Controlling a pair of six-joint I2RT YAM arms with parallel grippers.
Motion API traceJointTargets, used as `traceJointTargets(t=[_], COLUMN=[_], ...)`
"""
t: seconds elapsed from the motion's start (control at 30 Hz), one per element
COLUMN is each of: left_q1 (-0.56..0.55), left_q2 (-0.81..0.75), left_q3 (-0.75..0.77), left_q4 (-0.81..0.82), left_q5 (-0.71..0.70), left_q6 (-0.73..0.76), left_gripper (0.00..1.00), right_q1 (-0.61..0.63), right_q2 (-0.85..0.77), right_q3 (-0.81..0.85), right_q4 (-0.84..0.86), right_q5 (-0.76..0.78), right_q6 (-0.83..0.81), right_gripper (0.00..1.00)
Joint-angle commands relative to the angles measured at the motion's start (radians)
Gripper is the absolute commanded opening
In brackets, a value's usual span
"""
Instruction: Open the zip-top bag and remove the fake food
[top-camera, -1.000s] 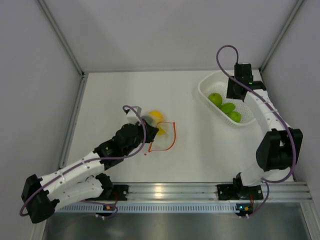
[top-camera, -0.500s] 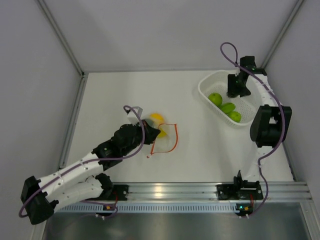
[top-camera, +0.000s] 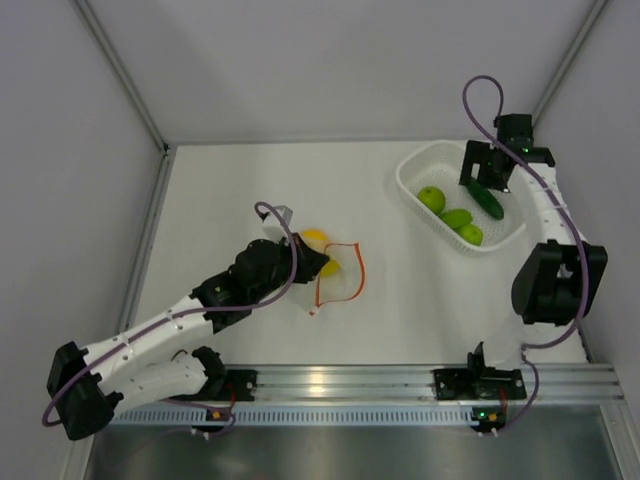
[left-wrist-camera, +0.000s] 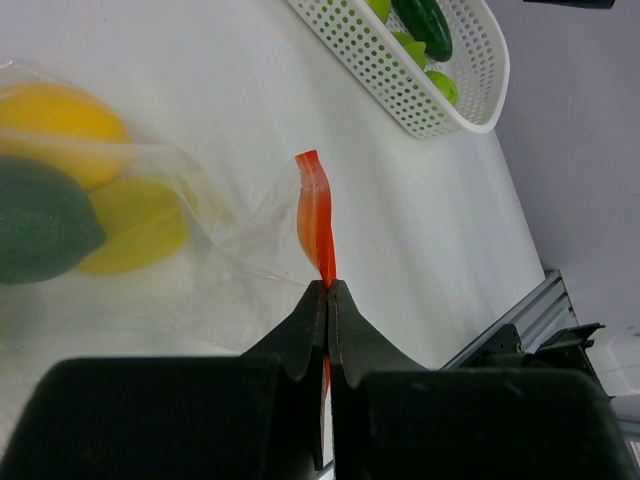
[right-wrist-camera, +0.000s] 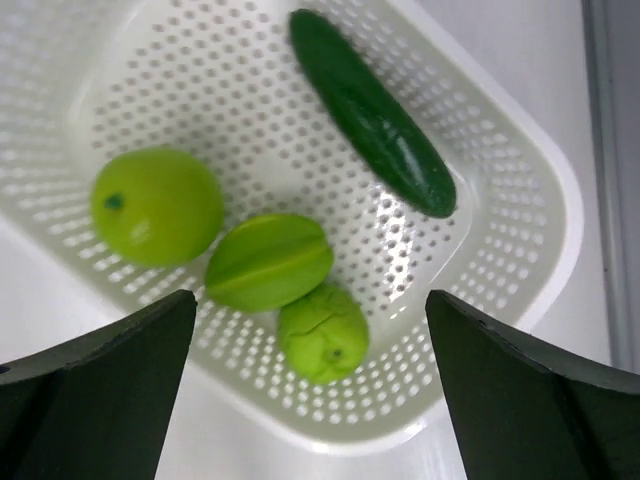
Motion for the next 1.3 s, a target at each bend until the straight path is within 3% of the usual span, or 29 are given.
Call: traceJointTargets(t=[0.0, 0.07, 0.13, 0.23, 0.53, 0.63, 0.77, 1.03, 1.27], left_q1=[-0.001, -0.004, -0.007, -0.008, -0.014, -0.019, -0.025, -0.033, -0.042], left_q2=[0.014, 0.02, 0.026, 0.042, 0.08, 0.069, 0.059, 0.075, 0.046], left_q3=[0.065, 0.077, 0.079, 0.09, 0.105, 0.073, 0.036, 0.041, -0.01], left_q4=[0.033, 0.041, 0.074, 0.099, 0.144, 0.188, 0.269, 0.28, 0.311], left_q5=[-0.023, -0.042, -0.046, -0.054, -0.107, -0.138, -0.186, -0.206, -0.233], left_q6=[-0.048, -0.068, -0.083, -0.103, -0.161, -0.207, -0.249, -0.289, -0.332], left_gripper=[0.0, 0.0, 0.0, 0.0, 0.0, 0.0, 0.0, 0.0, 0.0], right_q1=[0.04, 0.019, 0.042, 0.17, 0.63, 0.772, 0.929, 0.99, 0.987], right_q2=[-0.264, -0.365, -0.416, -0.496, -0.562, -0.542, -0.467, -0.39, -0.234], right_q3=[-0.146, -0.296, -0.36, -0.469, -0.673, -0.731, -0.756, -0.783, -0.75], right_q4=[0.232, 0.413, 0.476, 0.576, 0.777, 0.844, 0.909, 0.964, 1.007], right_q5=[-0.198, -0.456, -0.512, -0.545, -0.301, -0.191, -0.027, 0.181, 0.258], right_q6=[0.096, 0.161, 0.236, 0.299, 0.529, 0.613, 0.678, 0.784, 0.81], right_gripper=[0.99, 0.98, 0.88, 0.81, 0.57, 0.47, 0.42, 0.43, 0.43])
